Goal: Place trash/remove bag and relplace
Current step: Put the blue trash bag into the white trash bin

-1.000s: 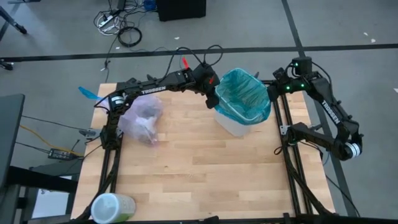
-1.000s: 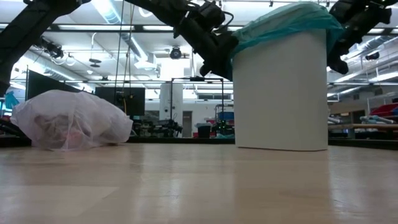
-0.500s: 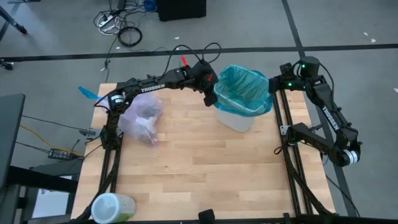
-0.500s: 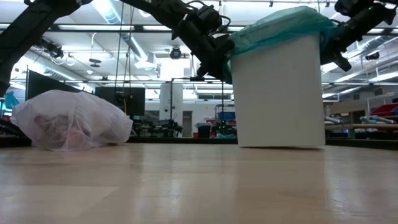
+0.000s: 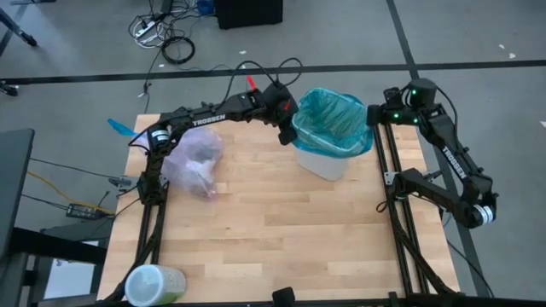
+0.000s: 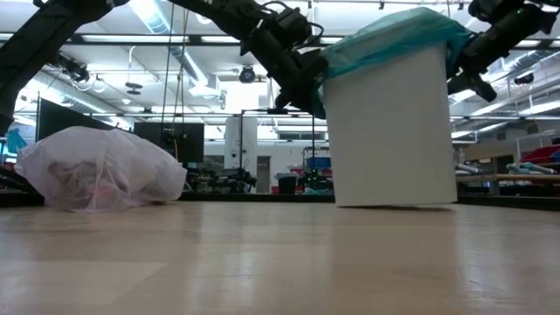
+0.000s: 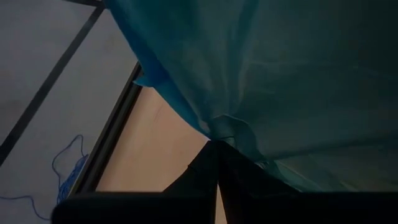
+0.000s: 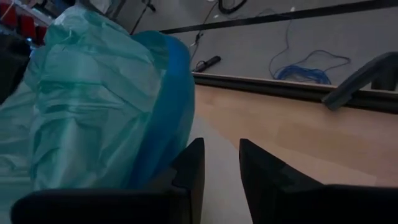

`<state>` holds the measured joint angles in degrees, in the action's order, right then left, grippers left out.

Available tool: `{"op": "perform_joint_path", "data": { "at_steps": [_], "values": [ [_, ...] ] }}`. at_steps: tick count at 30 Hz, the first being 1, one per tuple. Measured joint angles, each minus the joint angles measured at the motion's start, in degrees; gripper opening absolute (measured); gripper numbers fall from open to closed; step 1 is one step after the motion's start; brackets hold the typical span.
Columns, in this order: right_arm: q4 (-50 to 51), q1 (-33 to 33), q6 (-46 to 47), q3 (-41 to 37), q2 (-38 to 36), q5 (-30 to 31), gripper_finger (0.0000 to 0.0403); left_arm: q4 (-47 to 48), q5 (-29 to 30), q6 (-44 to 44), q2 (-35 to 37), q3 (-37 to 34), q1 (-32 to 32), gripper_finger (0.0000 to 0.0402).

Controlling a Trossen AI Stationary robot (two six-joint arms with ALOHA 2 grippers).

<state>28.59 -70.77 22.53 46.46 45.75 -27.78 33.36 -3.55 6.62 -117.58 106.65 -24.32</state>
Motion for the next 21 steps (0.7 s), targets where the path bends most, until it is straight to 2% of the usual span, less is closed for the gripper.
{"op": "perform_joint_path", "data": {
  "at_steps": [5, 9, 13, 16, 21],
  "values": [
    [1.58, 1.8, -3.48, 0.65, 0.16, 1.65, 0.0091, -0.2, 0.32, 0.65, 0.37, -0.04, -0.07, 0.0017],
    [5.16, 2.6, -11.34, 5.21, 0.12, 3.37, 0.0091, 0.27, 1.66, 0.81, 0.29, 0.97, -0.01, 0.0017],
    [16.9, 5.57, -23.11, 12.17, 0.29, 6.63, 0.0091, 0.09, 2.32, 1.84, 0.15, 1.38, -0.02, 0.0017],
    [27.94, 8.17, -32.16, 16.39, 0.29, 12.05, 0.0092, 1.36, 2.37, 3.55, -0.1, 1.29, -0.03, 0.0017],
    [34.47, 9.23, -37.15, 17.74, -1.46, 15.16, 0.0104, 1.98, 1.72, 3.85, 0.02, 0.87, 0.11, 0.0017]
  ]
}}
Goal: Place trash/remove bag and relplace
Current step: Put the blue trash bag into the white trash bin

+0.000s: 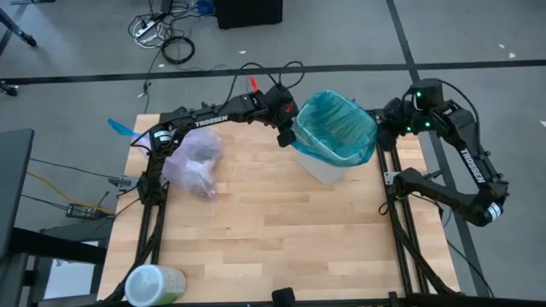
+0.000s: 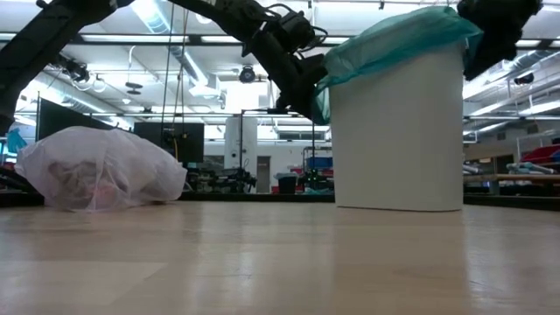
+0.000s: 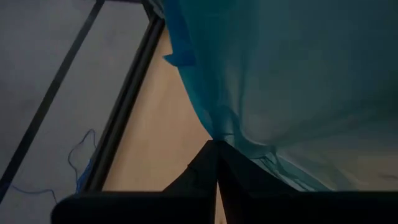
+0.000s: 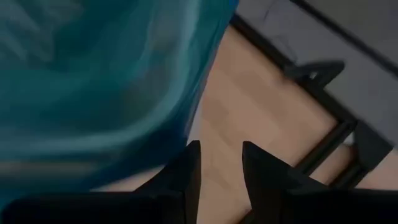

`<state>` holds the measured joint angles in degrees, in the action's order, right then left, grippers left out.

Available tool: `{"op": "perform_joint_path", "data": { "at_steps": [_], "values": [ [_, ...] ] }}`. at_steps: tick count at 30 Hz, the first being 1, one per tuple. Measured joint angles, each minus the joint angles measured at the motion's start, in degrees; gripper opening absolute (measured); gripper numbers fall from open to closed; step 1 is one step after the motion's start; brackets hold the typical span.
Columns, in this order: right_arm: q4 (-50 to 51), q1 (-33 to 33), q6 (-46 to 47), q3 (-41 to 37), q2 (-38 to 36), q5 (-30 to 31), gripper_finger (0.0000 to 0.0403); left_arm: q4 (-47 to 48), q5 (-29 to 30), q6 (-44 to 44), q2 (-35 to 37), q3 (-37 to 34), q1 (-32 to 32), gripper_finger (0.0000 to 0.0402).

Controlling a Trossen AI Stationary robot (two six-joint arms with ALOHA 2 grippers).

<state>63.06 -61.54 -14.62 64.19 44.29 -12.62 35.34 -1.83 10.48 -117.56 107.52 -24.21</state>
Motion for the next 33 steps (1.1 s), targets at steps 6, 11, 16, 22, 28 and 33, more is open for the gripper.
{"op": "perform_joint_path", "data": {
  "at_steps": [6, 11, 16, 22, 28, 33],
  "values": [
    [6.38, 0.0, 1.5, -0.14, -1.78, 2.5, 0.0121, 1.21, -0.18, -0.15, 0.06, -0.08, -0.07, 0.0017],
    [6.57, 0.0, 3.6, 0.02, -6.04, 3.78, 0.0119, 1.15, -0.23, -0.48, 0.09, -0.05, -0.07, 0.0016],
    [4.39, 0.0, 8.92, 1.29, -12.5, 3.39, 0.0112, 0.68, -0.34, -0.63, 0.19, 0.11, -0.07, 0.0016],
    [1.49, 0.0, 13.32, 1.19, -16.92, -4.02, 0.0097, -0.75, -0.81, 0.23, 0.28, 0.14, 0.33, 0.0016],
    [-4.09, -0.01, 15.42, 1.19, -18.26, -8.3, 0.0098, -1.42, -7.07, 5.84, 0.32, 0.16, 0.31, 0.0029],
    [0.01, -0.02, 12.58, 1.19, -16.97, -8.79, 0.0112, -1.78, -9.15, 7.28, 0.6, 0.27, 0.33, 0.0069]
  ]
}}
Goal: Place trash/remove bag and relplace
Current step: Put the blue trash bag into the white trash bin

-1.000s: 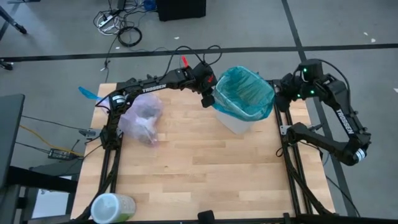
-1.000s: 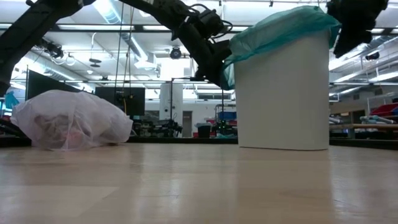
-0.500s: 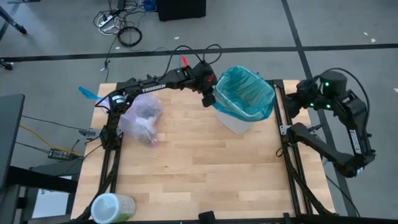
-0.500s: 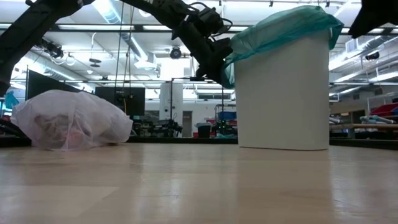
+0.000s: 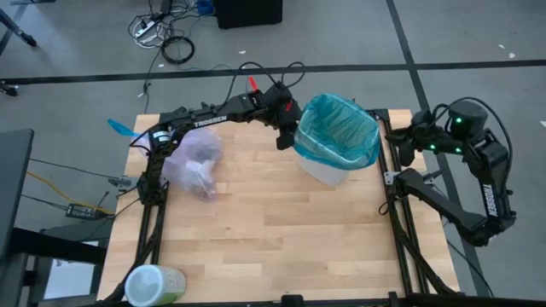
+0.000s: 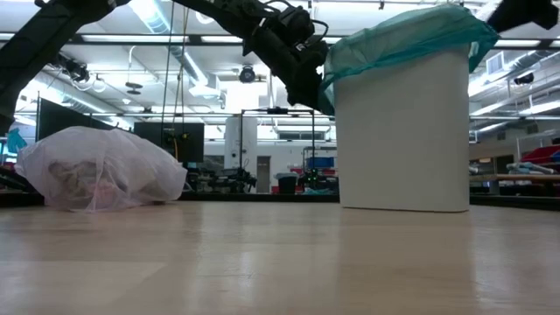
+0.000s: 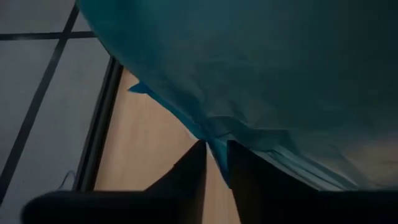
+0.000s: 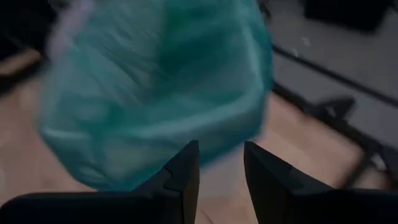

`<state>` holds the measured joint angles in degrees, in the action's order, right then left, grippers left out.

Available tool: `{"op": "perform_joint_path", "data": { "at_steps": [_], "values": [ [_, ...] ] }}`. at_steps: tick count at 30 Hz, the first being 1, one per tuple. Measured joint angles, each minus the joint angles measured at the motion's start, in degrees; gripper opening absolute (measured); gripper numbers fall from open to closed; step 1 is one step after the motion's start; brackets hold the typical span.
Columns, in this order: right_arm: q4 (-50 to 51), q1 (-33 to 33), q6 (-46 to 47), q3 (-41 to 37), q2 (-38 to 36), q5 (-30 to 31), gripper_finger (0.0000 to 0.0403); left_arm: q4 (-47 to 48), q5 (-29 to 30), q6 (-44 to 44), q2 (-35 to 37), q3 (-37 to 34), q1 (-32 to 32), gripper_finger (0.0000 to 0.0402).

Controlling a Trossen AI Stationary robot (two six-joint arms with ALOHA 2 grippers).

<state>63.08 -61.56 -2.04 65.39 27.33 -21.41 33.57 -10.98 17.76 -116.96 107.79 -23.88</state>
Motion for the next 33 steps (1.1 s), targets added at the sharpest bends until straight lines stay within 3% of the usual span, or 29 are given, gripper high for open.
{"op": "perform_joint_path", "data": {
  "at_steps": [4, 10, 19, 24, 29, 33],
  "values": [
    [3.22, 0.0, -2.84, -0.02, -0.01, 6.17, 0.0117, 0.21, 0.24, -0.02, 0.01, 0.0, 0.0, 0.0109],
    [0.51, 0.0, -2.93, -0.02, 0.07, 5.72, 0.0103, 0.16, 2.36, -0.15, 0.01, 0.0, 0.0, 0.0146],
    [-0.37, 0.0, -1.95, -6.17, 0.04, 1.25, 0.0043, 0.13, 2.78, -0.2, 0.01, 0.0, 0.0, 0.0149],
    [-0.34, 0.0, -3.41, -6.35, -0.07, 1.62, 0.0007, 0.13, 2.79, -0.39, 0.01, 0.0, 0.0, 0.0149],
    [-0.91, 0.0, -4.12, -1.57, -1.39, 4.61, 0.0001, -0.02, 3.8, -0.42, 0.01, 0.0, -0.02, 0.0149],
    [-0.74, 0.0, -3.63, -1.14, -1.19, -0.03, 0.0001, -1.63, 4.07, -0.42, 0.01, 0.0, -0.01, 0.0149]
  ]
}}
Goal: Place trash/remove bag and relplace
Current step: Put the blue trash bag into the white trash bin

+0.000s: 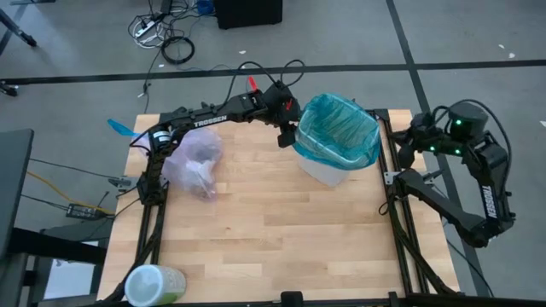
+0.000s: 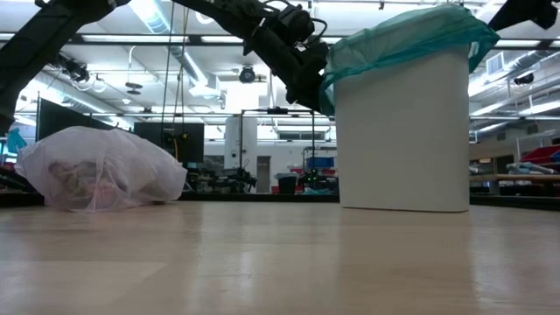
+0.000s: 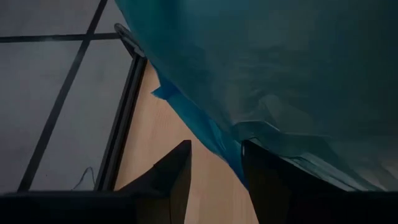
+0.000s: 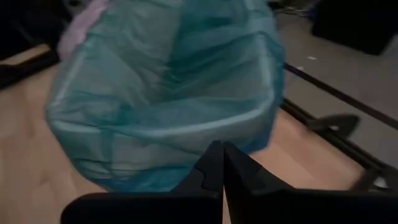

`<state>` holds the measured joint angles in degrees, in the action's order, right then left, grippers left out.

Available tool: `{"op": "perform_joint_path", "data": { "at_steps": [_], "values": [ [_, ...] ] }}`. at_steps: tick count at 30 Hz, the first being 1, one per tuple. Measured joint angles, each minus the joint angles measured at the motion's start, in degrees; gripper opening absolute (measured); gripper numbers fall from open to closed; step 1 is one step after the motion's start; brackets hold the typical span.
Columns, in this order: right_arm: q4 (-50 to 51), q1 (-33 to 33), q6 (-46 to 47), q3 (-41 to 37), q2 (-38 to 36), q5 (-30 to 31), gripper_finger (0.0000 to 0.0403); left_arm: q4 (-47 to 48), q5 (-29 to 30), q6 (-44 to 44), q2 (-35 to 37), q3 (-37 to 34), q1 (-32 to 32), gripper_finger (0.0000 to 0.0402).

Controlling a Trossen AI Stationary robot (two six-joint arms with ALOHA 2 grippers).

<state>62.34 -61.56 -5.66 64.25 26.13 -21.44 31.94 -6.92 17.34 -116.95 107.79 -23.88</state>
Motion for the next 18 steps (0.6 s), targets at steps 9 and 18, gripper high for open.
{"op": "perform_joint_path", "data": {
  "at_steps": [9, 18],
  "values": [
    [-1.4, 0.0, -0.67, -7.06, 0.08, -3.02, 0.0, -2.36, 1.05, -0.04, 0.0, 0.0, 0.01, 0.0149],
    [-5.49, 0.0, -0.58, -14.66, -0.05, -2.74, 0.0, -2.54, 1.0, -0.54, 0.07, -1.68, 0.01, 0.0149]
  ]
}}
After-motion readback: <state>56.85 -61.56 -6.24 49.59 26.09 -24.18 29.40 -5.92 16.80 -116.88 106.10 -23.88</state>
